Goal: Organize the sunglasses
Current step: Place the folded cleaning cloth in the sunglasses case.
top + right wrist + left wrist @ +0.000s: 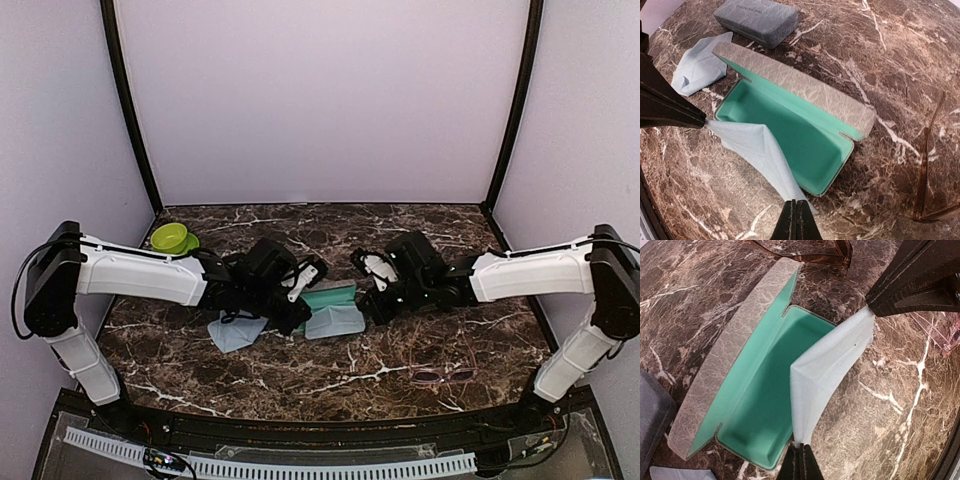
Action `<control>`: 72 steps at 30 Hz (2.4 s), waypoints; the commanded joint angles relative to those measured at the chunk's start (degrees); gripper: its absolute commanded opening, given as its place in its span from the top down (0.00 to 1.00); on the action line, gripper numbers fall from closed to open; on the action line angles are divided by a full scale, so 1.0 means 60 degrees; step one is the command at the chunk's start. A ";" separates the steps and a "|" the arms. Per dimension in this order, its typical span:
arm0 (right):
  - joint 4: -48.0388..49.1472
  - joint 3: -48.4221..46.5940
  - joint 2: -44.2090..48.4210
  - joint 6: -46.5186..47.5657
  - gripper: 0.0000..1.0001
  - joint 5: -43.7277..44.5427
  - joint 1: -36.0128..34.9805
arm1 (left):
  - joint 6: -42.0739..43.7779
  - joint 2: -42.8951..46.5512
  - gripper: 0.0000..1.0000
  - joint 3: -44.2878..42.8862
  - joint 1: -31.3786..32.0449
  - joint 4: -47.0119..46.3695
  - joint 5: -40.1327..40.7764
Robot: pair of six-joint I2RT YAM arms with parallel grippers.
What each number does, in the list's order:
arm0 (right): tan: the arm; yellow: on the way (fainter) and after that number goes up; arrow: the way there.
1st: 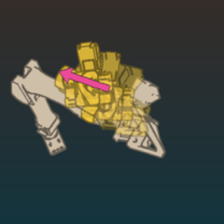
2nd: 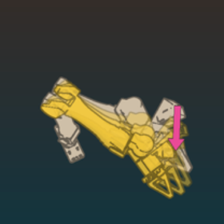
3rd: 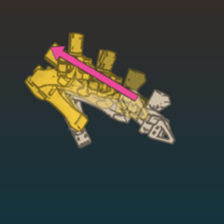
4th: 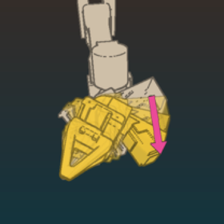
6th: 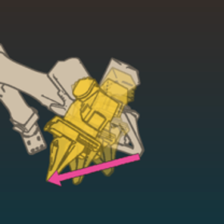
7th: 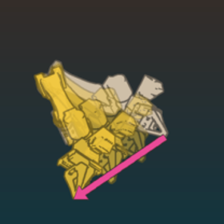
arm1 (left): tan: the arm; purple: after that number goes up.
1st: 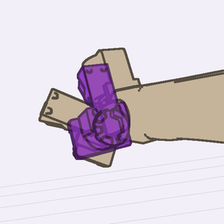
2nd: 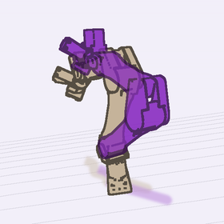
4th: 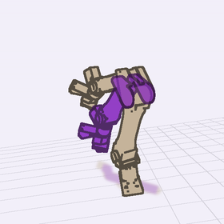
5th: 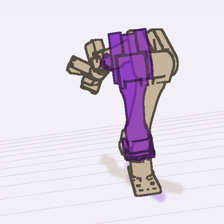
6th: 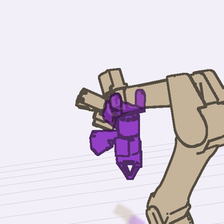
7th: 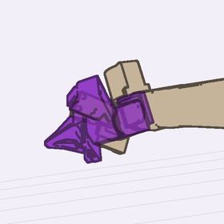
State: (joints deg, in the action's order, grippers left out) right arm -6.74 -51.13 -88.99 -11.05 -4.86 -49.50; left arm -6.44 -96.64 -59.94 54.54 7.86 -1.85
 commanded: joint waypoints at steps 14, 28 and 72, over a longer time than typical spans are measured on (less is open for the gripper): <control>-0.0164 -0.1691 -0.1661 0.0684 1.00 0.0157 0.0226 | -0.0072 0.0055 1.00 -0.0317 -0.0227 0.0930 0.1752; -0.0306 -0.2001 -0.1946 0.0772 1.00 0.0381 0.0313 | 0.0046 -0.0316 1.00 -0.0658 -0.0292 0.0939 0.1947; -0.0057 -0.2372 -0.2570 0.0772 1.00 0.0840 0.0321 | 0.0018 -0.0841 1.00 -0.0673 -0.0302 0.0698 0.2375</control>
State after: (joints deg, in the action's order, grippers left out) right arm -8.78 -63.88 -103.53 -6.63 -0.47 -47.94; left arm -6.63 -101.58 -62.65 53.08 12.29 11.66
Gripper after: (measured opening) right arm 0.005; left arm 0.013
